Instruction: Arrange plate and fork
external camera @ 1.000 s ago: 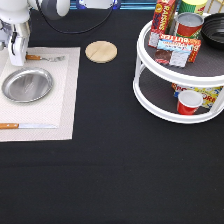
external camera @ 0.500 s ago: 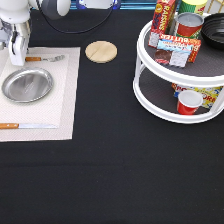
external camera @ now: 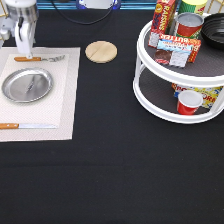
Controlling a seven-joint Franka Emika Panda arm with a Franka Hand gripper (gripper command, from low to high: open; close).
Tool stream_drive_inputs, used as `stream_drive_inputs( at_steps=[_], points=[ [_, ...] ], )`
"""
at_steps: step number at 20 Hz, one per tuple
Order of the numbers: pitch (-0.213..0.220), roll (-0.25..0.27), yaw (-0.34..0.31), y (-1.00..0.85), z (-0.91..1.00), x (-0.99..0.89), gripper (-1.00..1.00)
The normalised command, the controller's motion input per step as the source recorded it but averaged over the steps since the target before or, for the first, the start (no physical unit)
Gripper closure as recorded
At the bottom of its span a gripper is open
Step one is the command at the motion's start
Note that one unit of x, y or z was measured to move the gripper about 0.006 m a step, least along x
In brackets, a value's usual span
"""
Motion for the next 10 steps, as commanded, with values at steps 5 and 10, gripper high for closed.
stream_drive_inputs(
  at_steps=[5, 10],
  points=[
    [0.134, -0.036, 0.063, 0.85, 0.84, 0.21, -1.0],
    [-0.004, -0.014, 0.003, 0.05, 0.0, 0.0, -1.0]
  ],
)
